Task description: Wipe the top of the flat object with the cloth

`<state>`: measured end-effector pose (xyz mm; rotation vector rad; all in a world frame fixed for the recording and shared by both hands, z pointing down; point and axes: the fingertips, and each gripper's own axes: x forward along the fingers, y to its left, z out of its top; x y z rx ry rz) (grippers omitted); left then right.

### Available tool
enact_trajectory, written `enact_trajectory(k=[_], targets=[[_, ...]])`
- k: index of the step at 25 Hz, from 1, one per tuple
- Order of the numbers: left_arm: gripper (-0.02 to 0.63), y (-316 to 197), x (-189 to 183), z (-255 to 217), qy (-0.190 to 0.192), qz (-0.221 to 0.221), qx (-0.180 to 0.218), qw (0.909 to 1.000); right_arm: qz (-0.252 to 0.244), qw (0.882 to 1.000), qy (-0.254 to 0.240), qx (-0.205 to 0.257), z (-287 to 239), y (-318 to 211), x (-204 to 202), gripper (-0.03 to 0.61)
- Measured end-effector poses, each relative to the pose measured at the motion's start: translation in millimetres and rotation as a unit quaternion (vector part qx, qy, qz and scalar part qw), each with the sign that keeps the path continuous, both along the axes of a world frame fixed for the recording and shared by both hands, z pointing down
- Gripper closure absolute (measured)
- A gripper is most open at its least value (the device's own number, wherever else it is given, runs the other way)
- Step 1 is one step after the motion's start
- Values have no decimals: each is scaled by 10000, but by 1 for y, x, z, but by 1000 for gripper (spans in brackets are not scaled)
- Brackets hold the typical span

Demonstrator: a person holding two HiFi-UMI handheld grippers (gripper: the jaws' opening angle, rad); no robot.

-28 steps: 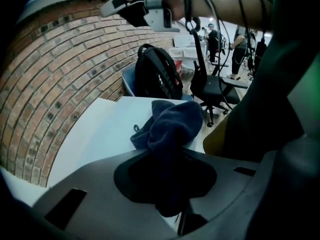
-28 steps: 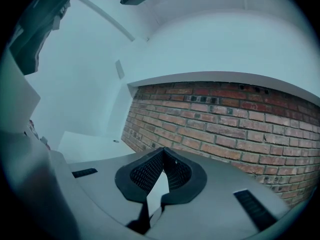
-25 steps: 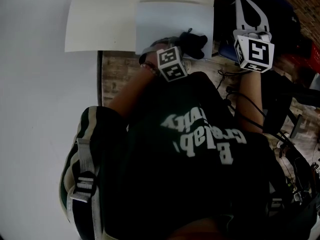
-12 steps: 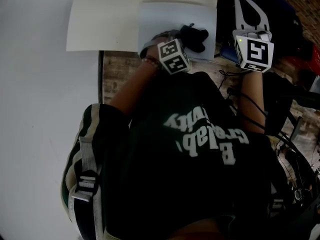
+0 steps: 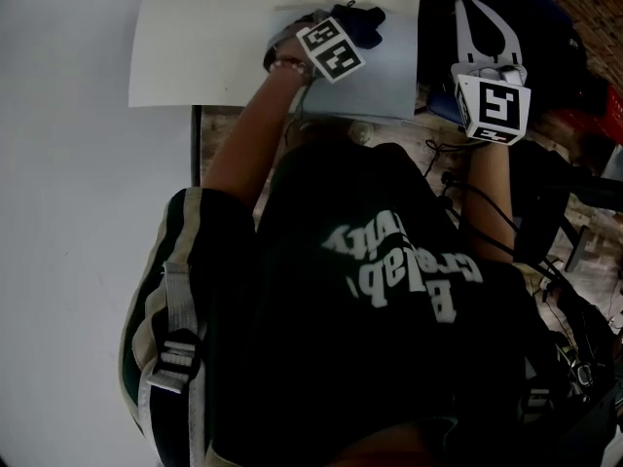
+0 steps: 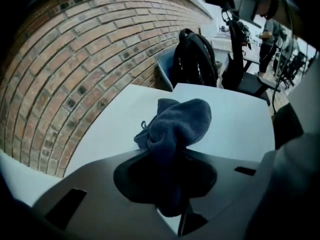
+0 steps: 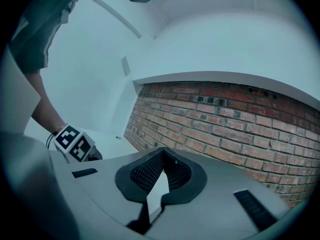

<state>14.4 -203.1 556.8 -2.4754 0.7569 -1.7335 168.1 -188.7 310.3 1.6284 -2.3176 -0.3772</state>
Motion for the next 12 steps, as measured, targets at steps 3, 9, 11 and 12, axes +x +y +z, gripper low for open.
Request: enact_trajectory(k=[3, 9, 11, 12], targets=[[538, -11, -1, 0, -49, -87, 22, 9999, 50, 10000, -4, 18, -1, 0, 4, 584], [540, -11, -2, 1, -8, -128, 20, 9999, 108, 9999, -73, -11, 1, 1, 7, 584], [541, -10, -2, -1, 13, -128, 36, 9999, 95, 9999, -85, -9, 0, 1, 7, 584], [541, -10, -1, -2, 11, -114, 56, 9999, 86, 9999, -86, -7, -1, 1, 6, 584]])
